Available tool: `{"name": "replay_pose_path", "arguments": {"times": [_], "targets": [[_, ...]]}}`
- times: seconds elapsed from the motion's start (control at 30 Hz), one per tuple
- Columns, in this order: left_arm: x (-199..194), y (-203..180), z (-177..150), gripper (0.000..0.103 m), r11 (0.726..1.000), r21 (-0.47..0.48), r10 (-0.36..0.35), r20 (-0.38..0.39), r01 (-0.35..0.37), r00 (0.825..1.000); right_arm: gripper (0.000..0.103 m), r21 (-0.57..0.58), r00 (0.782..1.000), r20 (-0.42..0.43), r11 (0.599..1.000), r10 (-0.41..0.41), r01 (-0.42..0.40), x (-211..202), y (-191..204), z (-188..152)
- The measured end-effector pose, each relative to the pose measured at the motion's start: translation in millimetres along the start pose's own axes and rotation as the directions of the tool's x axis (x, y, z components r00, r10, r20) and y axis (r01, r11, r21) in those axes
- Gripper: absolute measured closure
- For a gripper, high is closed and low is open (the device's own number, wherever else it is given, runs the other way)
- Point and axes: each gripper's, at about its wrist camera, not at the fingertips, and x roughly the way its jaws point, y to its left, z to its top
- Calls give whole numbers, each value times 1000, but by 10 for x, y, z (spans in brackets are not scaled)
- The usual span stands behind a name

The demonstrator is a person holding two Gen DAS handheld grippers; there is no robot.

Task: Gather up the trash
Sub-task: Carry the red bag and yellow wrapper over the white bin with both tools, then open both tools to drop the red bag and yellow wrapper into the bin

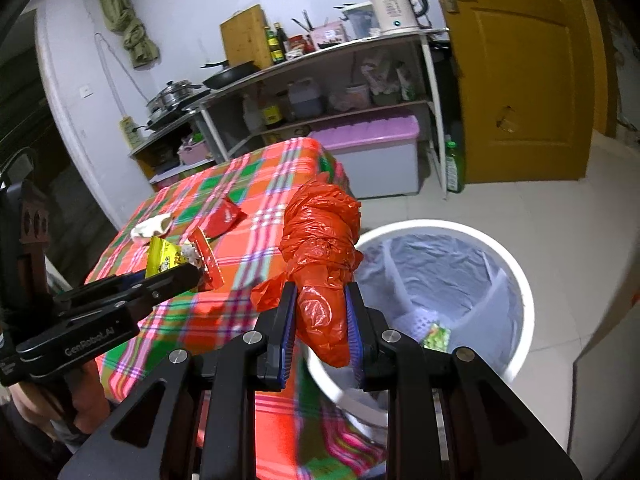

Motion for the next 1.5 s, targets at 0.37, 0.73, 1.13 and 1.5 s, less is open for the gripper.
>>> {"name": "replay_pose_path", "arguments": {"times": [0.37, 0.73, 1.13, 1.5], "targets": [[366, -282, -8, 72, 997, 42, -55, -72, 58, 996, 79, 72, 998, -48, 996, -48, 51, 113, -425, -113], [703, -479, -81, 71, 994, 69, -68, -161, 80, 985, 78, 145, 989, -132, 986, -67, 86, 304, -743, -266], [838, -543, -104, 58, 993, 69, -81, -204, 97, 976, 66, 140, 982, -175, 986, -71, 96, 408, -833, -319], [642, -466, -37, 58, 993, 55, -92, -149, 101, 985, 65, 120, 990, -107, 987, -97, 110, 192, -740, -217]]}}
